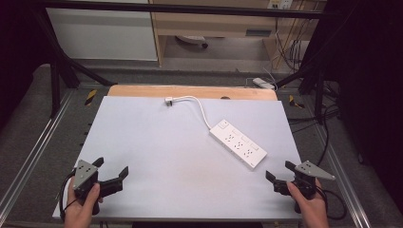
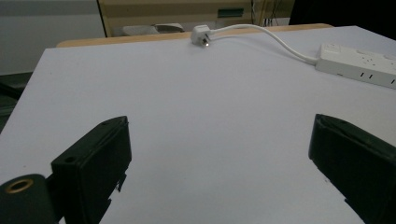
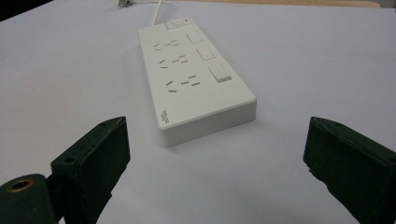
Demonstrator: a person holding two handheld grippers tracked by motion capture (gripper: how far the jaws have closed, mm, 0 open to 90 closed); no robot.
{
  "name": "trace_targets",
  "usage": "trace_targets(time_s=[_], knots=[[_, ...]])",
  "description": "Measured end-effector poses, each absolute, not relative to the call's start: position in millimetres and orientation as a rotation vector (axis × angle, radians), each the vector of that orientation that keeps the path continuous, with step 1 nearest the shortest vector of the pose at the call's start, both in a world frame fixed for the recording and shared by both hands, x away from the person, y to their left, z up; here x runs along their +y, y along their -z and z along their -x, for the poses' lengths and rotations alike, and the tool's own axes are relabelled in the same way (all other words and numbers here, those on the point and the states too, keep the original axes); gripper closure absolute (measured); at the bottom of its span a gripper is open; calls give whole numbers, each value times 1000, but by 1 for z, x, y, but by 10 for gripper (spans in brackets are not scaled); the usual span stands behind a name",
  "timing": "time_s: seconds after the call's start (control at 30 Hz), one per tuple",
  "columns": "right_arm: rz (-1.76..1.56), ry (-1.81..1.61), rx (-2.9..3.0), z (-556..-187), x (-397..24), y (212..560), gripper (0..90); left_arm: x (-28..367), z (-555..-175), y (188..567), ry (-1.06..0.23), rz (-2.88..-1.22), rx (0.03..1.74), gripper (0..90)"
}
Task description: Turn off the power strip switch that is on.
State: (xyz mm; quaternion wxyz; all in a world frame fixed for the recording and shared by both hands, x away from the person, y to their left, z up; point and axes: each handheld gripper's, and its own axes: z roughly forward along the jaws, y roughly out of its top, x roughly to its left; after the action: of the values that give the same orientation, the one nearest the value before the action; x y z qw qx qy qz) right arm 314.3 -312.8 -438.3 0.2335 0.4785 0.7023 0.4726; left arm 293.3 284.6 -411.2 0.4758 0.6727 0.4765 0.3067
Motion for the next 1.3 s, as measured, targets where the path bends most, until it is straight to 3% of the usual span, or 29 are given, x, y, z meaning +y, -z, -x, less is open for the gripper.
trace_targets(time_s=[1.3], knots=[[-1298,-1357,1802,-315,-320,417,50,291,-293,411,-726,-1635,1190,63]])
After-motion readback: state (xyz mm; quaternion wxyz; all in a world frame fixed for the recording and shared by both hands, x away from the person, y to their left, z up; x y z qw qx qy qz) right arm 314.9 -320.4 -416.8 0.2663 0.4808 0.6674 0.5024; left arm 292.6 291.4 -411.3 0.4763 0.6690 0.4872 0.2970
